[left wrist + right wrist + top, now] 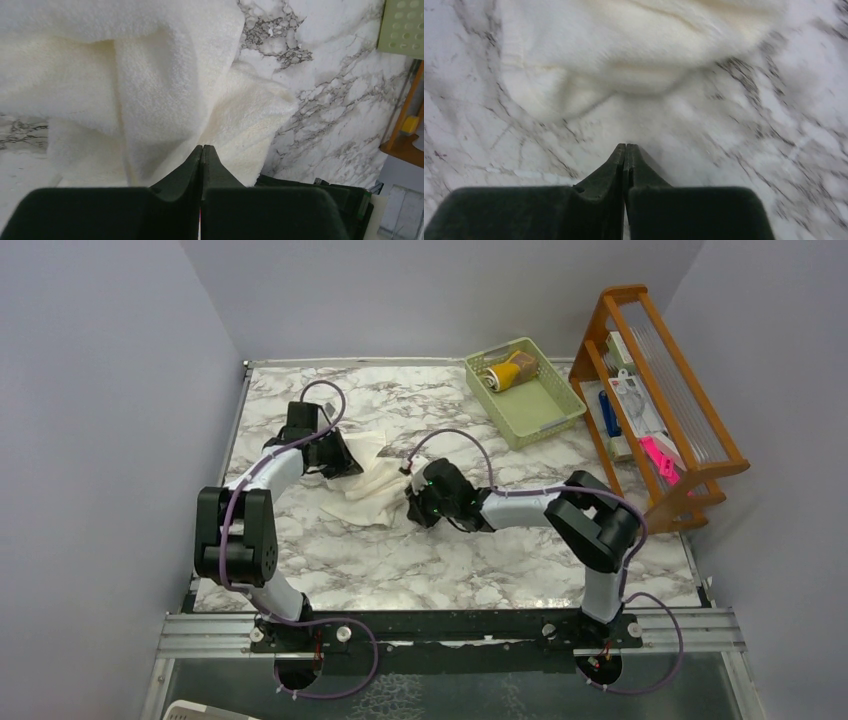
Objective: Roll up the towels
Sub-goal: Flatten out the towel at the center of the board.
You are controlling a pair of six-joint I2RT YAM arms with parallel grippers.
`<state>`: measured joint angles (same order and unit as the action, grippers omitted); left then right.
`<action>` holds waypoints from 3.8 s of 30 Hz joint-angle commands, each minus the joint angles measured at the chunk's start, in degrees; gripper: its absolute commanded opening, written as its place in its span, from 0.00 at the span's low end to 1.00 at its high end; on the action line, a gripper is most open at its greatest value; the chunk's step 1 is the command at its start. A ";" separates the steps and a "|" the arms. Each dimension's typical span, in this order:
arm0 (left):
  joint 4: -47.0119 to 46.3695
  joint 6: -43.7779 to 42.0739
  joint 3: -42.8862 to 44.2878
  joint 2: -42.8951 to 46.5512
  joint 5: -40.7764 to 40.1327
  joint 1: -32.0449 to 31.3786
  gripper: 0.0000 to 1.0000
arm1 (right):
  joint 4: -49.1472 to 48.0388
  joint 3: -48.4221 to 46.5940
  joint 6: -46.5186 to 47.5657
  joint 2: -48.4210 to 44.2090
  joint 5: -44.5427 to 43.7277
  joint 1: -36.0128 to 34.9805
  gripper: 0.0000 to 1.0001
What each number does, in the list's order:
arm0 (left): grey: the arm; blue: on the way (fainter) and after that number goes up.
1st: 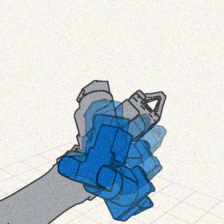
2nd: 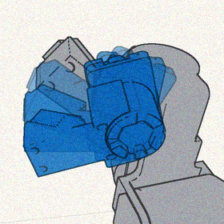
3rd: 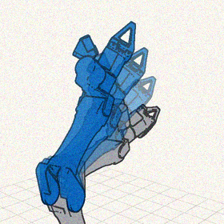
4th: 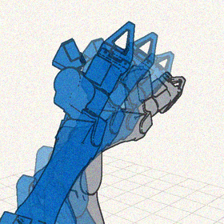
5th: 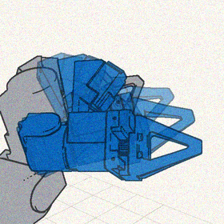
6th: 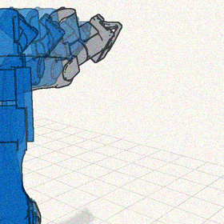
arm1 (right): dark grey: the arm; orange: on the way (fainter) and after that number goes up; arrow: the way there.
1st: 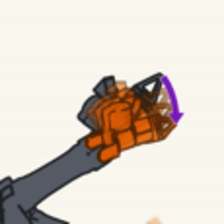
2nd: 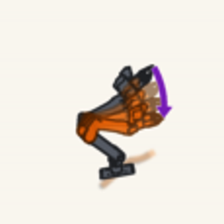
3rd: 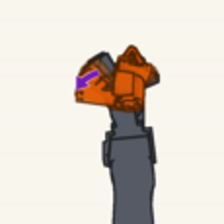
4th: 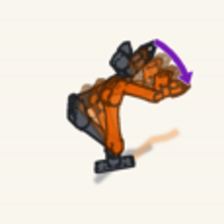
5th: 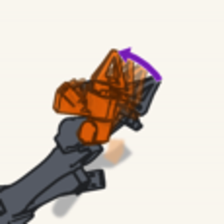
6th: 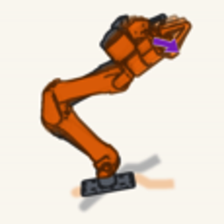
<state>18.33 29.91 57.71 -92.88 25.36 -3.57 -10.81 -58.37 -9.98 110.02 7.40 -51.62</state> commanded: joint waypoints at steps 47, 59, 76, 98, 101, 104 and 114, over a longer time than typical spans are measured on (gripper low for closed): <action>-3.21 1.09 -6.73 6.22 6.62 7.14 0.40 | -1.48 -6.92 -6.97 4.90 7.40 -5.63 0.54; -3.41 3.91 -5.92 -0.18 -10.92 -0.52 0.41 | -0.85 -7.64 -6.05 8.45 5.94 -5.82 0.54; 0.92 4.83 -5.85 4.63 -12.58 9.60 0.52 | 1.49 9.07 -10.85 0.13 21.10 12.66 0.56; 1.49 -1.42 -2.11 8.89 -17.12 -14.12 0.53 | 10.81 18.29 -8.57 -13.72 12.86 23.93 0.56; 1.12 -0.77 -0.54 5.43 -18.48 -16.99 0.53 | 10.92 18.73 -8.30 -14.09 12.89 23.98 0.56; 1.16 -0.42 1.91 2.12 -18.90 -19.40 0.53 | 10.77 19.27 -8.09 -14.59 13.06 23.98 0.56; 1.08 -1.02 7.11 -5.44 -19.49 -24.64 0.53 | 10.11 19.92 -7.71 -14.82 13.67 23.97 0.56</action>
<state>19.86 29.04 62.61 -95.98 7.29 -26.96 -7.68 -40.93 -19.16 94.45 24.60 -27.79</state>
